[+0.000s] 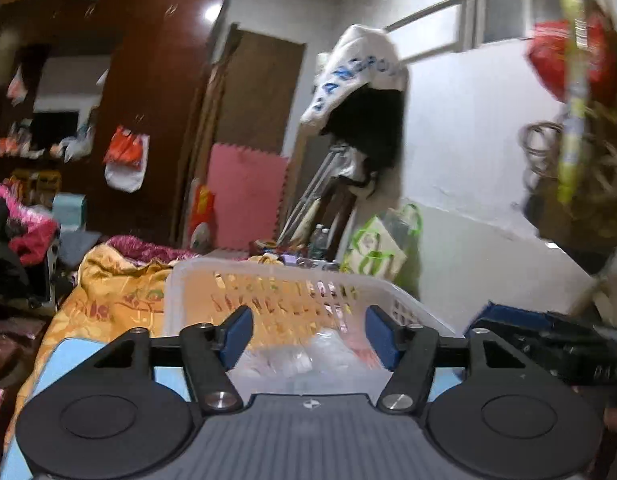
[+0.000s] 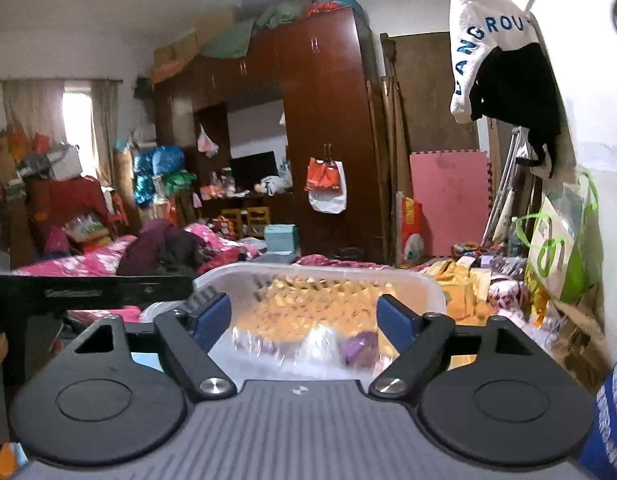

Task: Organize objects
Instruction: 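Carry the clear bag into the basket with left tool while right tool drops the roll there, then grasp the pink soap bar with left tool while right tool grasps a clear bagged item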

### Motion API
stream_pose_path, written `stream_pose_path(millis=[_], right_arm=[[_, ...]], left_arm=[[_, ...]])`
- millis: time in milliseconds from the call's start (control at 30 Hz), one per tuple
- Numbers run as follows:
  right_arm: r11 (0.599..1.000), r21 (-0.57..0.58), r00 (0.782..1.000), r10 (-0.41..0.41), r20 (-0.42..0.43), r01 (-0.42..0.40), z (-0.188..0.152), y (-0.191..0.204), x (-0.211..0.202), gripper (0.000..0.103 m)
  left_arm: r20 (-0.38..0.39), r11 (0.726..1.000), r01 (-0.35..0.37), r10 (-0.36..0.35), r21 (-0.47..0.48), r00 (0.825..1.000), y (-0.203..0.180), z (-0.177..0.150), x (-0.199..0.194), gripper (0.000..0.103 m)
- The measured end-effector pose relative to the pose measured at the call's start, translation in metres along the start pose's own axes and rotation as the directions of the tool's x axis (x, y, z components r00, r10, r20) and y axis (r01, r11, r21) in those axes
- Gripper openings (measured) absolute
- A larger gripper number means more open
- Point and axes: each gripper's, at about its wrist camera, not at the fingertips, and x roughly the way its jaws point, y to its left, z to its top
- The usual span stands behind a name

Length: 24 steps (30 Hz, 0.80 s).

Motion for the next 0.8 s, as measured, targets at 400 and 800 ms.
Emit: stream_pose_path(millis=[400, 800], right_arm=[[0.995, 0.029, 0.994, -0.093, -0.055, 0.095, -0.109, -0.016, -0.076, 0.103], [0.993, -0.090, 0.976, -0.097, -0.195, 0.081, -0.137, -0.008, -0.048, 0.062]], left_arm=[[-0.045, 0.987, 0.104, -0.099, 0.125, 0.994, -0.054, -0.122, -0.078, 0.079], [-0.085, 0.989, 0.083, -0.073, 0.121, 0.994, -0.059, -0.138, -0.054, 0.080]])
